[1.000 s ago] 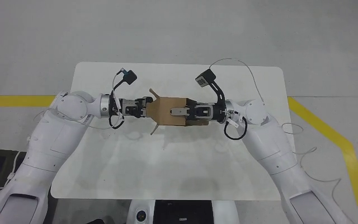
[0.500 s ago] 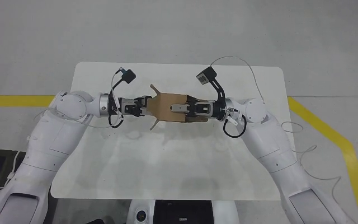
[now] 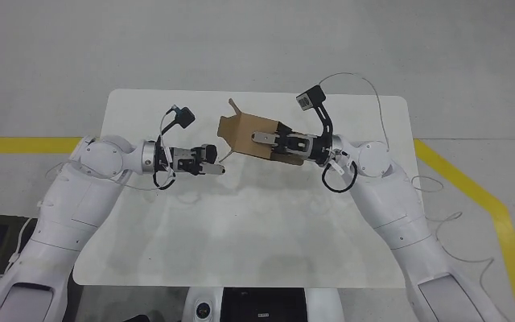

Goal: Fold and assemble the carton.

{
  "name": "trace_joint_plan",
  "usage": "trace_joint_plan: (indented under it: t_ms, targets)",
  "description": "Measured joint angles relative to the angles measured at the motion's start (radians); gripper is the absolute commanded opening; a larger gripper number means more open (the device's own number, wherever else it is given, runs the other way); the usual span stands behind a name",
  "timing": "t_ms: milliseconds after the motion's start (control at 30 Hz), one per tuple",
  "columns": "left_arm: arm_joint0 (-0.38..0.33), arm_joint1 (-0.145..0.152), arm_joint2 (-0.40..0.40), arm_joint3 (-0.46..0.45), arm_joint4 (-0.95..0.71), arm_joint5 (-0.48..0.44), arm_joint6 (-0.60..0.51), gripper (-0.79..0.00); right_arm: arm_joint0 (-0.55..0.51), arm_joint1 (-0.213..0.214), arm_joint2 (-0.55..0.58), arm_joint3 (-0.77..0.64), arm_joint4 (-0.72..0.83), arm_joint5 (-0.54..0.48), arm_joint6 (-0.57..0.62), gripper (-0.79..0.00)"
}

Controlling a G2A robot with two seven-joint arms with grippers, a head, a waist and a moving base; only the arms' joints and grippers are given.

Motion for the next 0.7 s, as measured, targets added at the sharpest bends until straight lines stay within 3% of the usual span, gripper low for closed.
trace_joint_plan:
  t_ms: [233, 700]
  targets:
    - [0.014, 0.006, -0.019, -0.032, -0.024, 0.007, -0.009, 0.0, -0.006, -0.001, -0.012, -0.004, -0.034, 0.023, -0.023, -0.785]
    - [-0.014, 0.004, -0.03, -0.003, -0.028, 0.035, 0.017, 0.0, 0.009, -0.008, -0.048, -0.005, -0.018, 0.049, 0.023, -0.785]
